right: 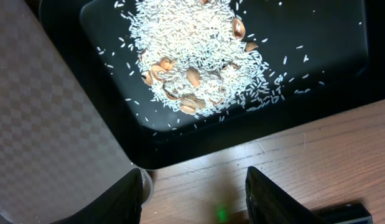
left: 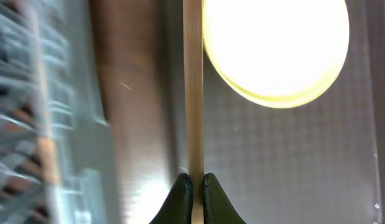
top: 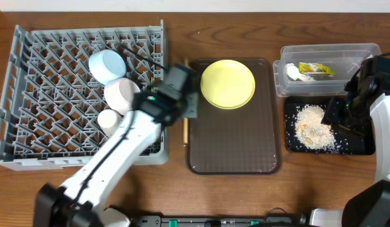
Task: Sort waste into correct bins and load items into the dishwasher rack
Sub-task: 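Carry the chopstick left and lower it into the rack, then release the chopstick and move the left gripper to the yellow plate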
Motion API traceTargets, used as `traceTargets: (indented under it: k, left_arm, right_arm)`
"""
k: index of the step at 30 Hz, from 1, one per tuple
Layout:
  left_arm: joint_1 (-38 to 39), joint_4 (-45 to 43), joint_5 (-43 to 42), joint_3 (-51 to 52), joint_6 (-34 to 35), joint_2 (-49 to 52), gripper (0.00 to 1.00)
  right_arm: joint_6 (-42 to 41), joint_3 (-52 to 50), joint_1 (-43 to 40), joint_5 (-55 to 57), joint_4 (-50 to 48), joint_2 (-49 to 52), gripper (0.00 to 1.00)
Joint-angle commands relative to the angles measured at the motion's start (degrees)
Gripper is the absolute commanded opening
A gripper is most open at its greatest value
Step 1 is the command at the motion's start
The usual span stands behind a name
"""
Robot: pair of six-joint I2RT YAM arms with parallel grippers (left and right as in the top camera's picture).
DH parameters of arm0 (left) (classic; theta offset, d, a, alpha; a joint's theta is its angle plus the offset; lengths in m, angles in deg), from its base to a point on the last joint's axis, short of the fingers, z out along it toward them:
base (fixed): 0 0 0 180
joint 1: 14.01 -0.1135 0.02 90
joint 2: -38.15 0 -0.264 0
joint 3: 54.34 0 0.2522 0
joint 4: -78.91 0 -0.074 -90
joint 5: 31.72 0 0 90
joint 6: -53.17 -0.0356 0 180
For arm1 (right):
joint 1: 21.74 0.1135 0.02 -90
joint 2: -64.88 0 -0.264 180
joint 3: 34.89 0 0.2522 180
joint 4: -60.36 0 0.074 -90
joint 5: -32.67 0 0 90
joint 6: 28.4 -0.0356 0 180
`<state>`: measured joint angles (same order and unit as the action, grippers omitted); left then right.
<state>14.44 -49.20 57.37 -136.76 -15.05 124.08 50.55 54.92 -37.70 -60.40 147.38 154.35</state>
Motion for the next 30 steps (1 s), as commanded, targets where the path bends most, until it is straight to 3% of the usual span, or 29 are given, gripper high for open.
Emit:
traceTargets:
  k: [1, 4, 14, 18, 23, 30]
  left_arm:
    - [-4.6, 0.2, 0.6, 0.1, -11.4, -1.9, 0.06]
    - [-8.2, 0.4, 0.6, 0.1, -14.8, -1.6, 0.06]
    - [-13.8, 0.2, 0.6, 0.1, -14.9, 3.4, 0.07]
    - [-13.9, 0.2, 0.6, 0.1, -14.9, 5.2, 0.17]
    - [-13.9, 0.2, 0.5, 0.0, -15.3, 5.0, 0.39]
    - [-12.1, 2.8, 0.5, -3.1, -21.1, 3.3, 0.55]
  right_arm:
    - [0.9, 0.4, -0.5, -0.4, 0.0, -1.1, 0.51]
    - [0.8, 0.4, -0.5, -0.4, -0.1, -1.1, 0.51]
    - [0.8, 0.4, -0.5, -0.4, 0.0, -1.1, 0.51]
    - [0.8, 0.4, -0.5, -0.4, 0.0, -1.1, 0.51]
    - [0.9, 0.4, -0.5, -0.4, 0.0, -1.1, 0.52]
    - [0.8, 0.4, -0.5, -0.4, -0.2, -1.1, 0.56]
